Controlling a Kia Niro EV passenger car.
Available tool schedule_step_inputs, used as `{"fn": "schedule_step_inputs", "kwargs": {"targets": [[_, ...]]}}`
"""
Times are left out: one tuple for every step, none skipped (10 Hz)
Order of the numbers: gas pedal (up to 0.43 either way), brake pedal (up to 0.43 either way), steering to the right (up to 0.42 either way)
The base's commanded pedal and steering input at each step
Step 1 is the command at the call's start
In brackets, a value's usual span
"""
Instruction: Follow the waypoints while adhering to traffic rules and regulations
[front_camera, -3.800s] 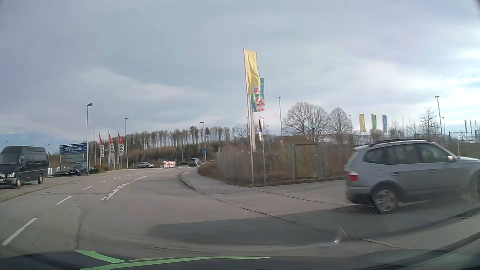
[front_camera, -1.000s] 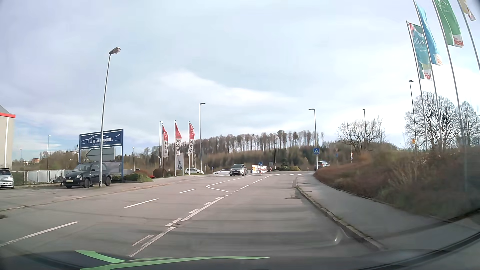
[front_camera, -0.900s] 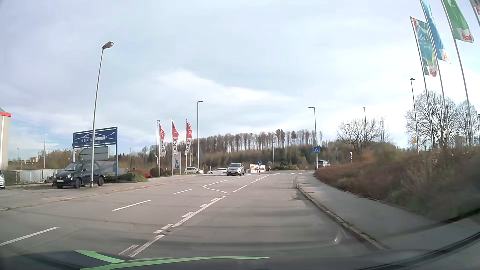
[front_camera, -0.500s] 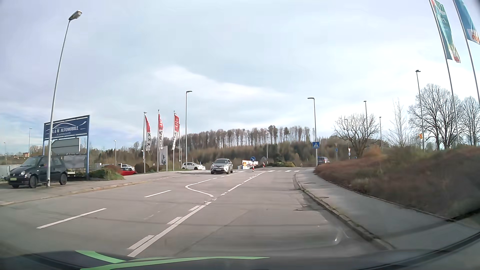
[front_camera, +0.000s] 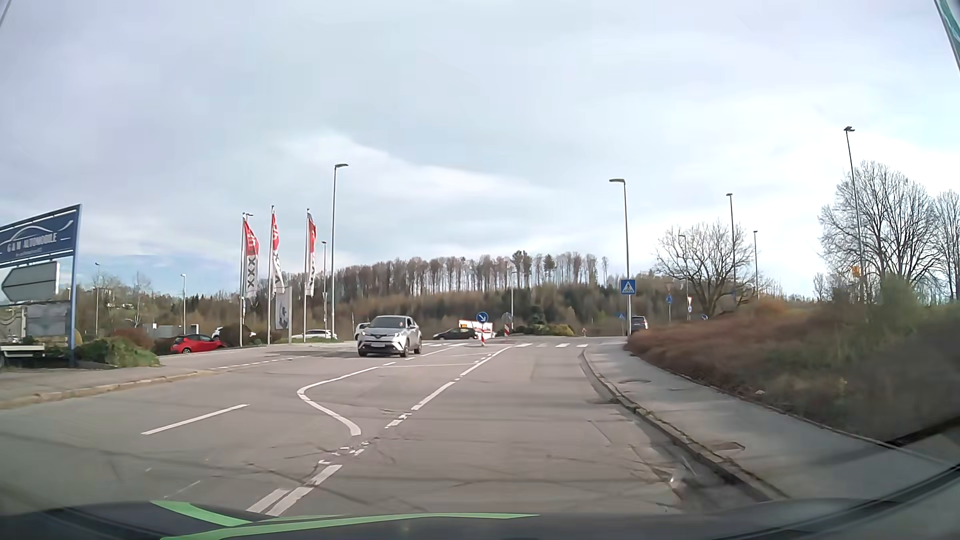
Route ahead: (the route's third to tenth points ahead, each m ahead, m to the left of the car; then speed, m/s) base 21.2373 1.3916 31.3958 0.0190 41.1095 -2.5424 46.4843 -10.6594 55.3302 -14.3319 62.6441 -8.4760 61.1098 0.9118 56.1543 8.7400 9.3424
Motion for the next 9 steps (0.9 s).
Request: {"fn": "schedule_step_inputs", "kwargs": {"targets": [[0.059, 0.0, 0.038], [0.0, 0.0, 0.038], [0.0, 0.0, 0.038], [0.0, 0.0, 0.038], [0.0, 0.0, 0.037], [0.0, 0.0, 0.036], [0.0, 0.0, 0.035], [0.0, 0.0, 0.035], [0.0, 0.0, 0.034]]}}
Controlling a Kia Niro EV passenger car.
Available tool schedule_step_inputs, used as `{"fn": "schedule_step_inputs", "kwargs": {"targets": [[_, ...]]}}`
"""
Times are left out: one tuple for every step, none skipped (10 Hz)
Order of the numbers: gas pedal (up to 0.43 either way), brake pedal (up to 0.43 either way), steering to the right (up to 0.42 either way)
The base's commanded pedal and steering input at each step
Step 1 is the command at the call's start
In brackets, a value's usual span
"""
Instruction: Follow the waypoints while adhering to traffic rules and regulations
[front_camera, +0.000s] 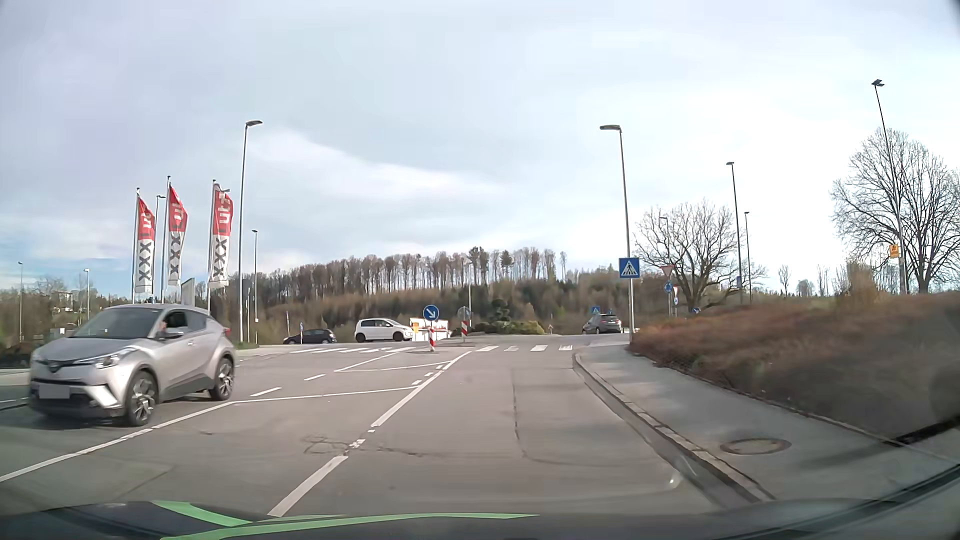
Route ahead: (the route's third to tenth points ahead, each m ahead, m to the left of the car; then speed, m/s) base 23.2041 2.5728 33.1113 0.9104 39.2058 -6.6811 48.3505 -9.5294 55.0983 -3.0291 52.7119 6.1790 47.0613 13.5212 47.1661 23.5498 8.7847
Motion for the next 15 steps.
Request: {"fn": "schedule_step_inputs", "kwargs": {"targets": [[0.0, 0.0, 0.033], [0.0, 0.012, 0.031], [0.0, 0.024, 0.024], [0.0, 0.03, 0.015], [0.0, 0.037, 0.015], [0.0, 0.037, 0.015], [0.0, 0.067, 0.015], [0.0, 0.073, 0.019], [0.0, 0.073, 0.02], [0.0, 0.079, 0.019], [0.0, 0.085, 0.02], [0.0, 0.091, 0.02], [0.0, 0.091, 0.021], [0.0, 0.098, 0.023], [0.0, 0.11, 0.026]]}}
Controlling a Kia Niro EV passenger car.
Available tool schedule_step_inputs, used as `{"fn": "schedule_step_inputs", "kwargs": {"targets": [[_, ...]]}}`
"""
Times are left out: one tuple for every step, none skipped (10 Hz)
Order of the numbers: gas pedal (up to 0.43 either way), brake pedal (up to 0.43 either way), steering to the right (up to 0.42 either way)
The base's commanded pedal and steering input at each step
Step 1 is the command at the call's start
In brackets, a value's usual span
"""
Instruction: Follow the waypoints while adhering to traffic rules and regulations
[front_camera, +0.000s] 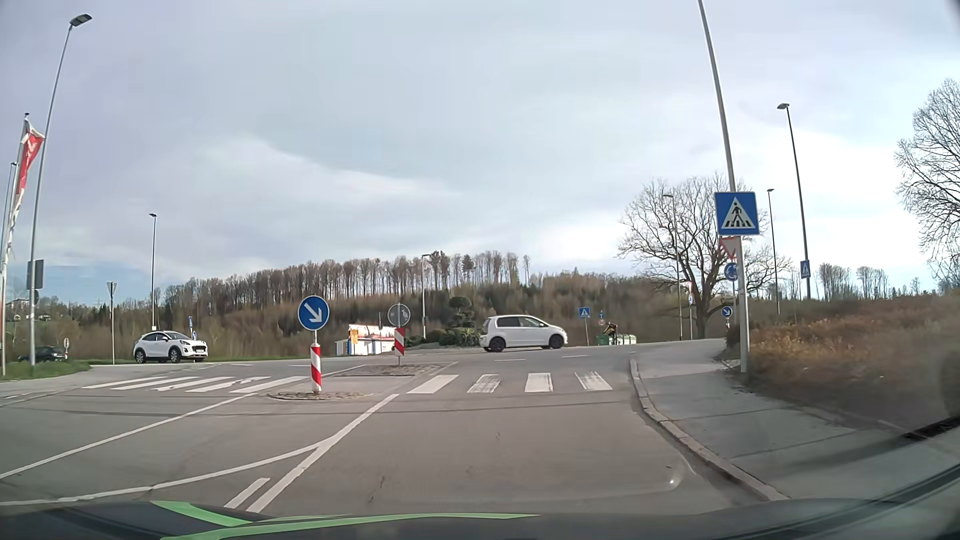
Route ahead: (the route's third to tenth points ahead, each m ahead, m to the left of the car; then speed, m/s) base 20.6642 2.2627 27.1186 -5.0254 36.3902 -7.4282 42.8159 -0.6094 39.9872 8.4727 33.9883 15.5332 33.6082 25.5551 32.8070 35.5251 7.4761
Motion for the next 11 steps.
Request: {"fn": "schedule_step_inputs", "kwargs": {"targets": [[0.0, 0.128, 0.029], [0.0, 0.14, 0.033], [0.0, 0.152, 0.036], [0.0, 0.165, 0.039], [0.0, 0.183, 0.042], [0.0, 0.189, 0.046], [0.0, 0.189, 0.047], [0.0, 0.195, 0.048], [0.0, 0.195, 0.054], [0.0, 0.189, 0.057], [0.0, 0.146, 0.057]]}}
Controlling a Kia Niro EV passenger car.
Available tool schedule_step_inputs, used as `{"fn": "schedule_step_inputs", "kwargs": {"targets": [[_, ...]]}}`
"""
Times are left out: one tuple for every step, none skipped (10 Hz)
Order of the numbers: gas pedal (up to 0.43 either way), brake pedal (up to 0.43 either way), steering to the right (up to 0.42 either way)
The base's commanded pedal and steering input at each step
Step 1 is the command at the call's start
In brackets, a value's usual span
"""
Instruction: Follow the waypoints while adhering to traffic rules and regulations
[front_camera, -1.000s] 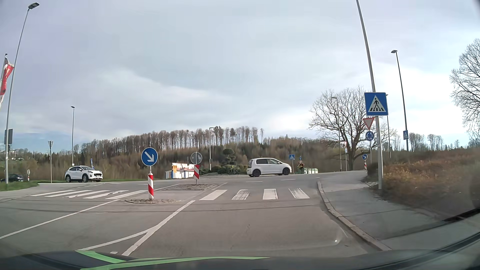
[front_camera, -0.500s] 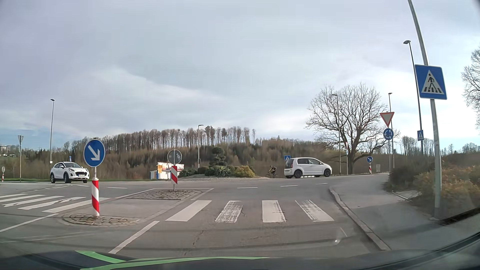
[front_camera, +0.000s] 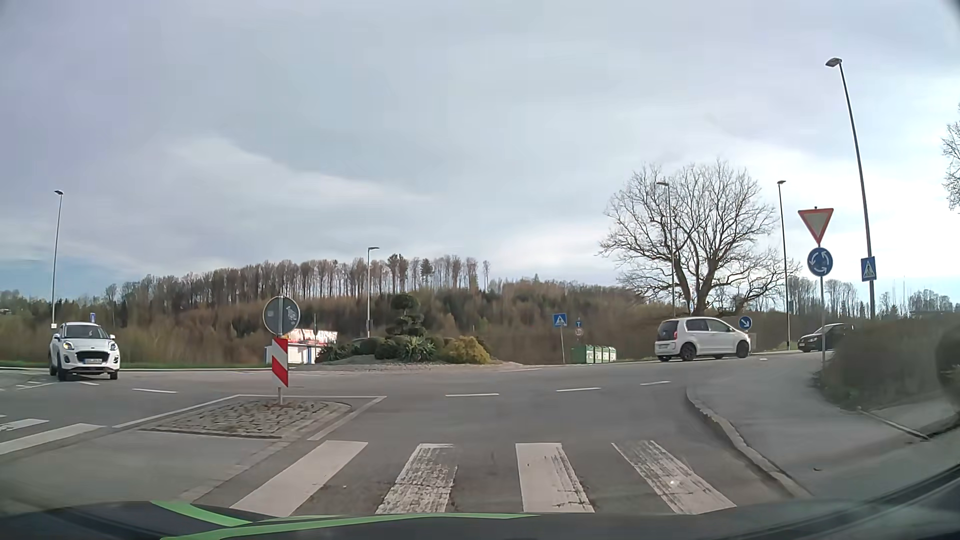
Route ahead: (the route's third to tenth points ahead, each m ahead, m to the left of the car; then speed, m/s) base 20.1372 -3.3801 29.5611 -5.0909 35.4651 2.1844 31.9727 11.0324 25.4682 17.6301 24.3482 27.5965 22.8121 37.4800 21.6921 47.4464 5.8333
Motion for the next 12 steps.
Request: {"fn": "schedule_step_inputs", "kwargs": {"targets": [[0.0, 0.134, 0.058], [0.0, 0.079, 0.061], [0.0, 0.0, 0.065], [0.0, 0.0, 0.07], [0.0, 0.0, 0.074], [0.0, 0.0, 0.077], [0.0, 0.0, 0.081], [0.067, 0.0, 0.086], [0.118, 0.0, 0.093], [0.13, 0.0, 0.099], [0.15, 0.0, 0.107], [0.157, 0.0, 0.118]]}}
